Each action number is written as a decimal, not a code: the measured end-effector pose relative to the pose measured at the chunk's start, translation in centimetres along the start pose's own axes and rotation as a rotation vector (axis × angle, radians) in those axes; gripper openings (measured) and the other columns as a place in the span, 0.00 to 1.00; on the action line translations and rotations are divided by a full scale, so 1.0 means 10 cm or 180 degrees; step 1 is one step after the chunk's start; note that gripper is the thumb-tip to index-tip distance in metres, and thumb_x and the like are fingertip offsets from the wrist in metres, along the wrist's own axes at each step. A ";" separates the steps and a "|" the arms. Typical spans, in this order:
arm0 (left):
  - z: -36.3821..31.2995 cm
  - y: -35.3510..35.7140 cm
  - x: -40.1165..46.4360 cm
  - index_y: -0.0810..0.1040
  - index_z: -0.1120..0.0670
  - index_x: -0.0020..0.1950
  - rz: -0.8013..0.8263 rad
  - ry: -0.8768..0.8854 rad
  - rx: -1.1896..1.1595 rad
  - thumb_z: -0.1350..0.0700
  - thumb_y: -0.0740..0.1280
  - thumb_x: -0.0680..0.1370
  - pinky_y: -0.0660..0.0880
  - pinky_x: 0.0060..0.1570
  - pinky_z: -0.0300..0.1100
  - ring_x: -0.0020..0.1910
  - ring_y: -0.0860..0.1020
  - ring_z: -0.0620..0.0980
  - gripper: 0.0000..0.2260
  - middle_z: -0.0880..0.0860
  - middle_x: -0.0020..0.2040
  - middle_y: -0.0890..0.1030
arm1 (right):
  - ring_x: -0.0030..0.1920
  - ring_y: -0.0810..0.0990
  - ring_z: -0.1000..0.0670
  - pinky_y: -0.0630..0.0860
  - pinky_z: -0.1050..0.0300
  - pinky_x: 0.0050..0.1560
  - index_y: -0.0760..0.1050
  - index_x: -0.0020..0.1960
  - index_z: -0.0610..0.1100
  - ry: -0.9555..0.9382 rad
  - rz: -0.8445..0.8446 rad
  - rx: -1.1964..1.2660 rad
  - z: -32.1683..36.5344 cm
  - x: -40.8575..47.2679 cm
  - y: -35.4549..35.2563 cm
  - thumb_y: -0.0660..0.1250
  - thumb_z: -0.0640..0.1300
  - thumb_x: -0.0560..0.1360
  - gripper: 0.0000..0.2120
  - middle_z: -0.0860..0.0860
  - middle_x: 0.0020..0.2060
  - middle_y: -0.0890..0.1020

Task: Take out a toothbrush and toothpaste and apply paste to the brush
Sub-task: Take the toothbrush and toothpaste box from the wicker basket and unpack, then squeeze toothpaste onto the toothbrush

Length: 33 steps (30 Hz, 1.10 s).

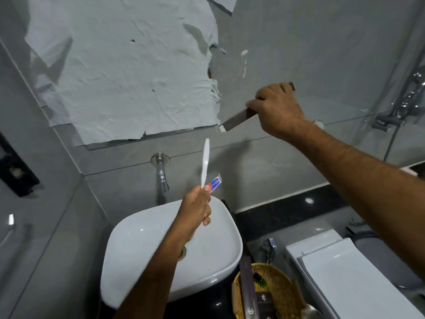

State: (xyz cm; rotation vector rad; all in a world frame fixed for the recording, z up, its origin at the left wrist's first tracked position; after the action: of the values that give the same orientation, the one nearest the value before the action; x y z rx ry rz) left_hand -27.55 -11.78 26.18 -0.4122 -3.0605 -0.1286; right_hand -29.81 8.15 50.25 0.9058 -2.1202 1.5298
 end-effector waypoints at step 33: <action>6.17 2.97 -1.46 0.71 0.56 0.42 -0.0656 -0.3040 0.1319 0.52 0.60 0.80 0.78 0.33 0.53 0.29 0.75 0.60 0.09 0.67 0.38 0.75 | 0.37 0.77 0.43 0.69 0.56 0.36 0.70 0.38 0.47 0.3768 0.3334 0.2775 0.06 -7.85 4.84 0.67 0.46 0.74 0.08 0.46 0.36 0.80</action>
State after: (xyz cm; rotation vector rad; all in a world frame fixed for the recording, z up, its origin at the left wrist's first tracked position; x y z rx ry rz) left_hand -8.03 18.41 -33.93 -0.1380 -3.8618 0.9495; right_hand -6.18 39.50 -33.16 -1.0223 -0.9023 2.5296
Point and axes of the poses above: each hand's wrist, its own x-axis towards the middle knuckle, its own y-axis out of the palm, z = x × y, the point moved 10 cm from there along x, towards the middle knuckle
